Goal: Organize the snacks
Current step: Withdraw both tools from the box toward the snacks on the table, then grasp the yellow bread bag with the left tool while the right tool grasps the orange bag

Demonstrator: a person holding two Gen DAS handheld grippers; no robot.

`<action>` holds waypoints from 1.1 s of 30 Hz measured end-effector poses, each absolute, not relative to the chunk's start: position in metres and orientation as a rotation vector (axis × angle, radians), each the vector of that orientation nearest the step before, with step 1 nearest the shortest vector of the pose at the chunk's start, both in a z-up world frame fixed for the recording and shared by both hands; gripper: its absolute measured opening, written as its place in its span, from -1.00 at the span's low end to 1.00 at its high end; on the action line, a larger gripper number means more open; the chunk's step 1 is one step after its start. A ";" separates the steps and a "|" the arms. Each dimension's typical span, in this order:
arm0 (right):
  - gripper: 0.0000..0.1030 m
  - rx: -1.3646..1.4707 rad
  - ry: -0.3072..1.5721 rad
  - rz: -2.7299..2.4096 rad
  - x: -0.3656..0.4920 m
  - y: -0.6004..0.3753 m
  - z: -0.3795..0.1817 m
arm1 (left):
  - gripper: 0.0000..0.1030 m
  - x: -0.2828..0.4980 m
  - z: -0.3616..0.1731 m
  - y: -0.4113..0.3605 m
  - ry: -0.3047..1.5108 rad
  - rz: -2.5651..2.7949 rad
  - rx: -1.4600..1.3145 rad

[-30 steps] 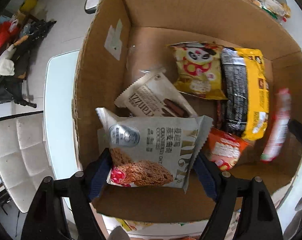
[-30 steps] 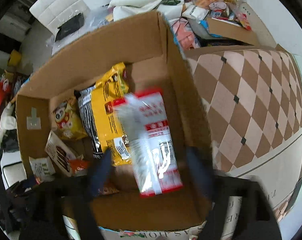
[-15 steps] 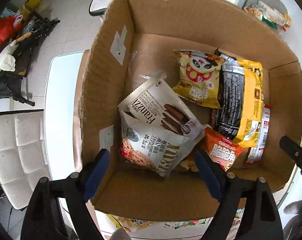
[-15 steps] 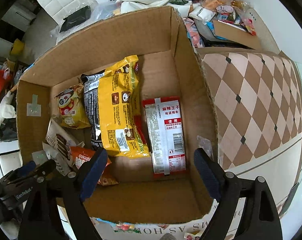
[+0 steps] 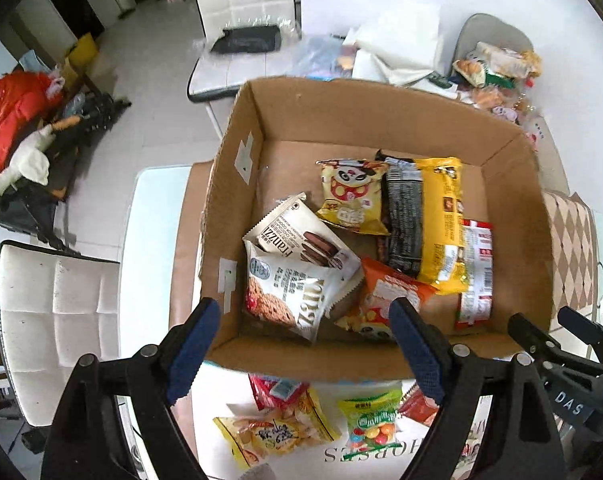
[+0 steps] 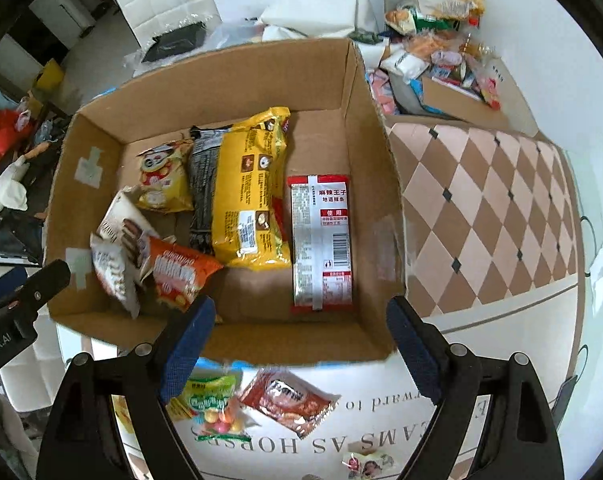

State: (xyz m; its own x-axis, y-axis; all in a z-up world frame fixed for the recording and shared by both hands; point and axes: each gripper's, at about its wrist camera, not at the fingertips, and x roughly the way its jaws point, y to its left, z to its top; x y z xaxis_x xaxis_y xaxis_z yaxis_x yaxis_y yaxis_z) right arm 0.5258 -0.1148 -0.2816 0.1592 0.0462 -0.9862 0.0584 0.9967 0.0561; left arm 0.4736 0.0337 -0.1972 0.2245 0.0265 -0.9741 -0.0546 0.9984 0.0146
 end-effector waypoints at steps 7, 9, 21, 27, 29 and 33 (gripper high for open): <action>0.74 0.068 1.296 0.002 0.481 -0.109 -0.237 | 0.67 0.431 -0.163 0.024 1.223 0.061 0.004; 0.74 0.066 1.269 0.001 0.468 -0.110 -0.224 | 0.68 0.415 -0.152 0.023 1.185 0.061 0.001; 0.74 0.062 1.124 0.025 0.395 -0.104 -0.153 | 0.67 0.340 -0.104 0.019 1.078 0.041 -0.006; 0.74 0.080 1.142 0.065 0.366 -0.097 -0.148 | 0.67 0.316 -0.100 0.020 1.082 0.040 -0.009; 0.74 0.098 1.193 0.097 0.358 -0.096 -0.156 | 0.67 0.305 -0.109 0.024 1.112 0.039 -0.018; 0.74 0.091 1.332 0.164 0.333 -0.090 -0.194 | 0.68 0.278 -0.143 0.030 1.198 0.056 0.003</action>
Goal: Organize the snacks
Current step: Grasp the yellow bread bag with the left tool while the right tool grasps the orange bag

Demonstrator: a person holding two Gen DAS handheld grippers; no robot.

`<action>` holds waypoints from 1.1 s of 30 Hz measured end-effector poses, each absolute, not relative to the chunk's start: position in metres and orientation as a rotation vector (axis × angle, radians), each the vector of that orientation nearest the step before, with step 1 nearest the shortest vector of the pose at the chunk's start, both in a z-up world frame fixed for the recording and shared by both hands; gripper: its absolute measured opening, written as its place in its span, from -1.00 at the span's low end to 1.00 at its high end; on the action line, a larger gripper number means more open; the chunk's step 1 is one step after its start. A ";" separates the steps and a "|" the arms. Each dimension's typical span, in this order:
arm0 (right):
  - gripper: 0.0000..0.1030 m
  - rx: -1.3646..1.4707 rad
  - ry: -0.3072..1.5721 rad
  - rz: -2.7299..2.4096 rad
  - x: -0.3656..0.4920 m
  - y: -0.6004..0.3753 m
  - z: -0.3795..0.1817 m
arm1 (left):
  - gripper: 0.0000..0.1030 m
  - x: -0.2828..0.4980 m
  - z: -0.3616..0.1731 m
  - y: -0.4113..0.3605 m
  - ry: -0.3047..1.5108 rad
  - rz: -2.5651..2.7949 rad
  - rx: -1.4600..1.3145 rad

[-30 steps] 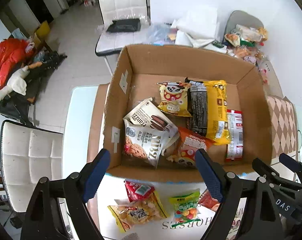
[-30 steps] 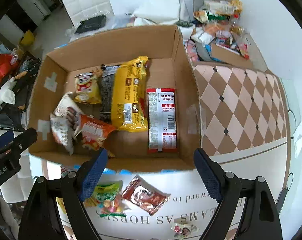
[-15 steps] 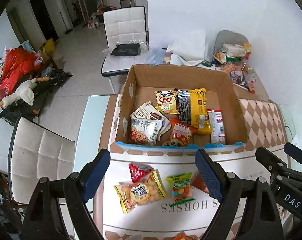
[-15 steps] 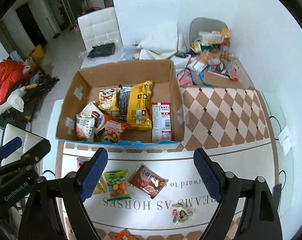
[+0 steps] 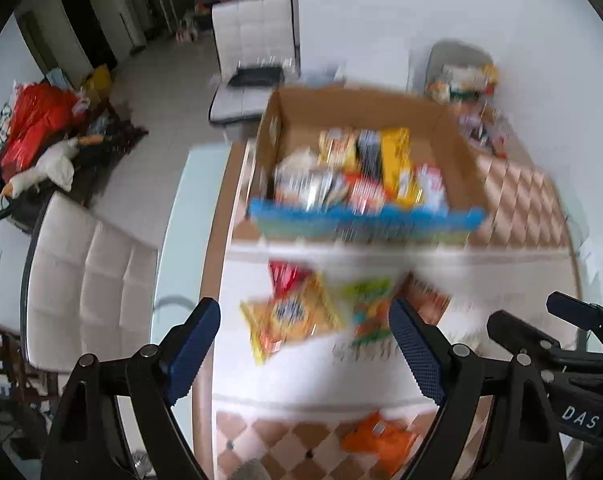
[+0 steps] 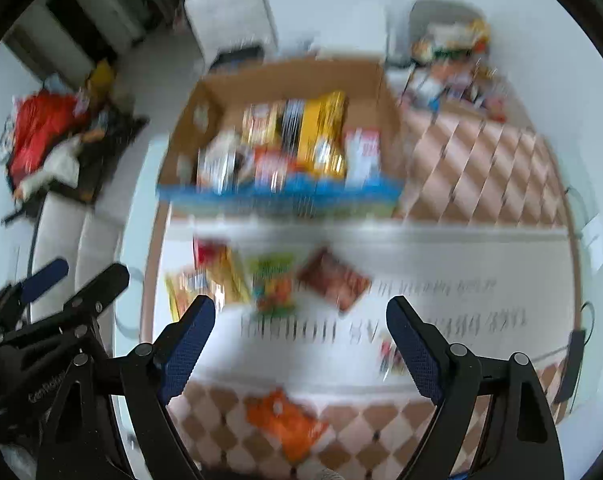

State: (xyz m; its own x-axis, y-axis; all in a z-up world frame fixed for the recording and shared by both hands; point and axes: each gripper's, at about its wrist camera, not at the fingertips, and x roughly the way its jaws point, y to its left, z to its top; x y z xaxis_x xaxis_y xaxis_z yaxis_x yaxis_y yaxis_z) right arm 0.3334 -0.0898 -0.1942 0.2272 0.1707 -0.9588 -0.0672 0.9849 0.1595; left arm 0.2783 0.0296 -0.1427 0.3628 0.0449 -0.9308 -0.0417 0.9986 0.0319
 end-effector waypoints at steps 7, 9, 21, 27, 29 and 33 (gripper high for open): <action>0.74 -0.089 1.643 0.289 0.274 -0.061 -0.309 | 0.87 0.223 -0.258 0.052 1.490 0.130 -0.009; 0.74 -0.166 1.714 0.325 0.258 -0.051 -0.342 | 0.87 0.206 -0.285 0.059 1.554 0.163 -0.011; 0.65 -0.307 1.882 0.396 0.211 -0.026 -0.432 | 0.87 0.198 -0.320 0.077 1.628 0.260 -0.024; 0.11 -0.164 1.884 0.283 0.220 -0.053 -0.431 | 0.86 0.222 -0.302 0.067 1.577 0.218 0.021; 0.11 -0.106 1.870 0.215 0.230 -0.071 -0.430 | 0.86 0.234 -0.297 0.057 1.560 0.177 0.076; 0.09 0.019 1.867 0.110 0.249 -0.110 -0.428 | 0.87 0.267 -0.295 0.029 1.507 0.067 0.302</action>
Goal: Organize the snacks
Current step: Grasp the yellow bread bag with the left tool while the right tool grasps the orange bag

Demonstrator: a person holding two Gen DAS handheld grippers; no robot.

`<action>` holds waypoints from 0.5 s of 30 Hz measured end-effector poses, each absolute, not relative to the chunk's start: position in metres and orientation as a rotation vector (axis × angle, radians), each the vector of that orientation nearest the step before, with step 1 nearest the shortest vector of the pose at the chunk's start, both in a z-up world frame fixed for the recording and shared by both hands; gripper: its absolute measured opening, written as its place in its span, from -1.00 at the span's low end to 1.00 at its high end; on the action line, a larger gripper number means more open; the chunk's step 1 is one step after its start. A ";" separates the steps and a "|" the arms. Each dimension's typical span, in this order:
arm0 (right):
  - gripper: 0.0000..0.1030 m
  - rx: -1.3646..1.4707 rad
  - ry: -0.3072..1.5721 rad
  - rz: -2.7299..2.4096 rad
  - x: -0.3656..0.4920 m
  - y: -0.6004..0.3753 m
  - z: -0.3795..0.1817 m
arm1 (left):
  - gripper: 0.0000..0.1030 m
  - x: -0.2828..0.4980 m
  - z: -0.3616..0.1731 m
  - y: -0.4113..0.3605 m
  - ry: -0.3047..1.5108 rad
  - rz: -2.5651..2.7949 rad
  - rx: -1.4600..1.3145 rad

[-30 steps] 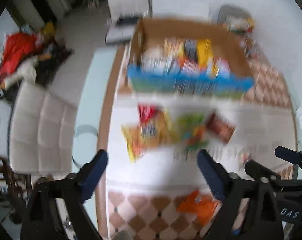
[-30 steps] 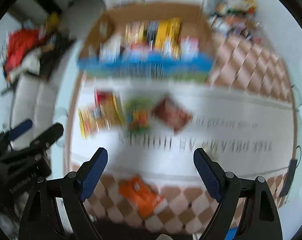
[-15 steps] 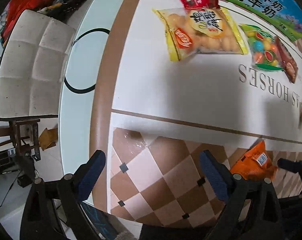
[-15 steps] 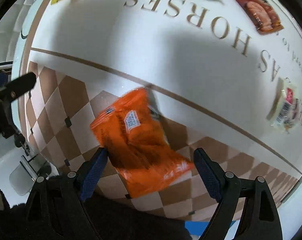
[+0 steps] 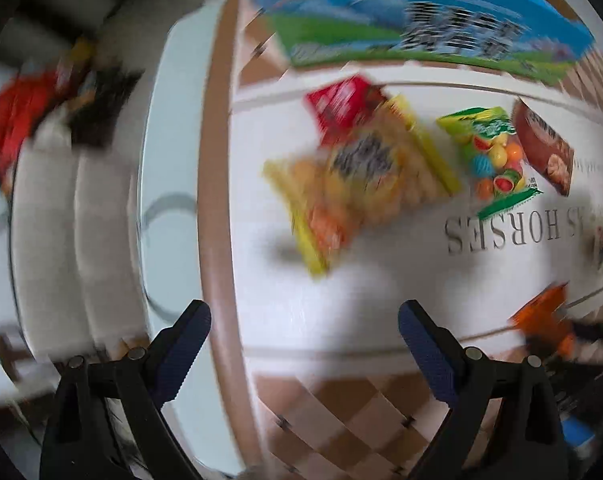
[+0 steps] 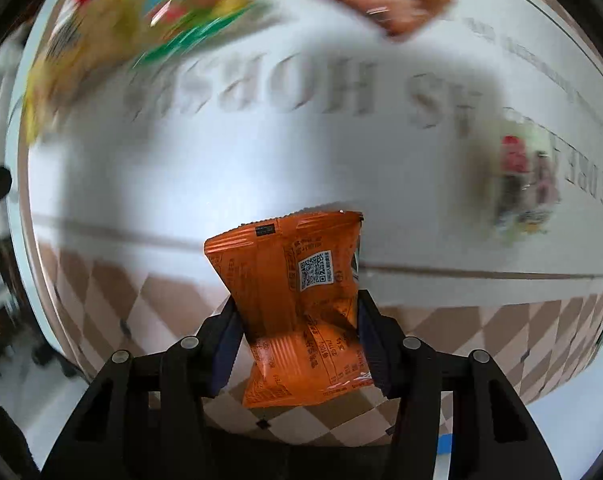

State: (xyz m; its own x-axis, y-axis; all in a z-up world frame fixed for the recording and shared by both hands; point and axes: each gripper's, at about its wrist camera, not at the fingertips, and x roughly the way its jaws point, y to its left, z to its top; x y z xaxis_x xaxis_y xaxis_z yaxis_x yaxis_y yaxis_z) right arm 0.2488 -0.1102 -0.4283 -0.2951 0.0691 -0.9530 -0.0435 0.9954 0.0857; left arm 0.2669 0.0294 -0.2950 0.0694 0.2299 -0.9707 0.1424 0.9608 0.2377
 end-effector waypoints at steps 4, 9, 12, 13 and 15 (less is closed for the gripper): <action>0.10 0.121 1.874 0.067 0.265 -0.137 -0.425 | 0.87 0.296 -0.303 -0.002 1.461 -0.040 0.533; 0.44 0.262 1.874 0.065 0.277 -0.158 -0.415 | 0.87 0.316 -0.327 -0.034 1.451 -0.187 0.790; 0.45 0.292 1.873 0.068 0.286 -0.164 -0.406 | 0.87 0.323 -0.346 -0.050 1.501 -0.242 0.879; 0.45 0.298 1.876 0.070 0.288 -0.166 -0.404 | 0.87 0.326 -0.353 -0.055 1.524 -0.270 0.900; 0.45 0.306 1.880 0.072 0.290 -0.171 -0.400 | 0.87 0.328 -0.361 -0.061 1.562 -0.315 0.902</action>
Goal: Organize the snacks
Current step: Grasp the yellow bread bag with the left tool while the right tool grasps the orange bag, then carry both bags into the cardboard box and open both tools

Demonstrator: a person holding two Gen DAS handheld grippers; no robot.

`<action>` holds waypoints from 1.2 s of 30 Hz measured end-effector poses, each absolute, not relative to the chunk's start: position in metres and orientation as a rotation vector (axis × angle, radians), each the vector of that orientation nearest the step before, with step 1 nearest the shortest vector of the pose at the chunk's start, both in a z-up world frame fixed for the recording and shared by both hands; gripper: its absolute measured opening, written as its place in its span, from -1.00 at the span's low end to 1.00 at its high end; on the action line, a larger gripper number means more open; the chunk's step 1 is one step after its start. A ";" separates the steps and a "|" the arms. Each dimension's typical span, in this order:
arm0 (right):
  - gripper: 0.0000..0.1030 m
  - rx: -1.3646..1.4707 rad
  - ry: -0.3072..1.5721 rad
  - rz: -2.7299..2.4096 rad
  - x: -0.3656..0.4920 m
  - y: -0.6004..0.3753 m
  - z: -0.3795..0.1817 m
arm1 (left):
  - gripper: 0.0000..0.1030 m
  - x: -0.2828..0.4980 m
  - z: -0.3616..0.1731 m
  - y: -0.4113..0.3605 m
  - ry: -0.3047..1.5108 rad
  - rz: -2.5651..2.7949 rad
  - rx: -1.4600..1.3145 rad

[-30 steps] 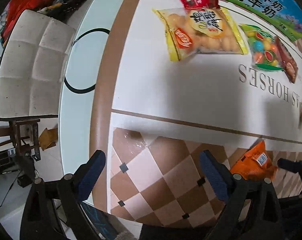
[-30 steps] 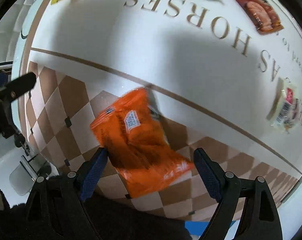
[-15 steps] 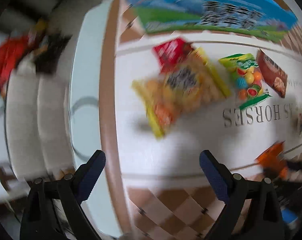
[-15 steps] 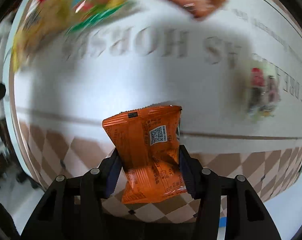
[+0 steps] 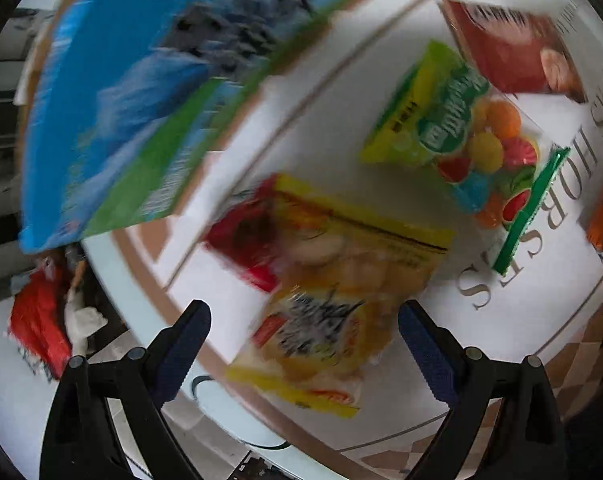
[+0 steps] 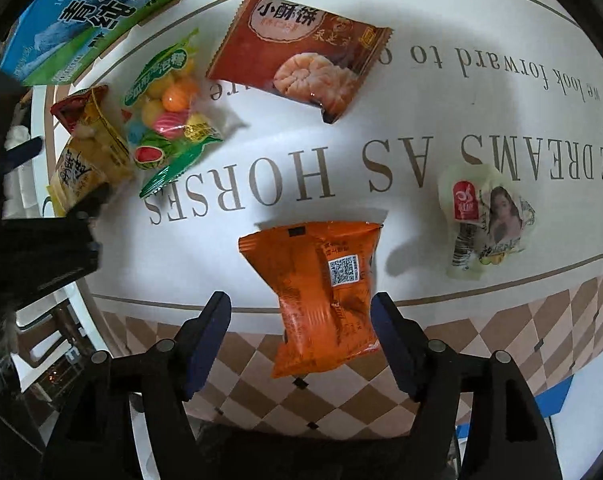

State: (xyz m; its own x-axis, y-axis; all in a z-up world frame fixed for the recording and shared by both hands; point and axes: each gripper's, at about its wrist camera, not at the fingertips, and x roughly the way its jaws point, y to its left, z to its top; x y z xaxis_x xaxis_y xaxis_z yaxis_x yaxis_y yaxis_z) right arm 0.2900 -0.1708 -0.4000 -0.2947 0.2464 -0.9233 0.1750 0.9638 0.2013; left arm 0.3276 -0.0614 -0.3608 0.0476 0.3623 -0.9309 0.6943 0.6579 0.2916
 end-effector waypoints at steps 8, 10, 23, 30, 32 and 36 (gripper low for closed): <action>0.45 0.268 1.905 0.064 0.294 -0.143 -0.409 | 0.42 0.332 -0.360 -0.053 1.616 -0.267 0.667; 0.45 0.246 1.905 0.058 0.290 -0.142 -0.411 | 0.37 0.332 -0.358 -0.042 1.653 -0.216 0.541; -0.08 0.271 1.919 0.007 0.280 -0.146 -0.420 | 0.36 0.287 -0.362 -0.006 1.897 0.011 -0.108; 0.06 0.317 1.960 0.032 0.286 -0.151 -0.427 | 0.46 0.276 -0.374 -0.038 1.863 -0.055 0.136; 0.08 0.301 1.969 0.023 0.284 -0.149 -0.431 | 0.46 0.273 -0.373 -0.040 1.858 -0.051 0.120; 0.03 0.242 1.925 -0.002 0.280 -0.138 -0.426 | 0.19 0.254 -0.371 -0.016 1.830 -0.028 0.050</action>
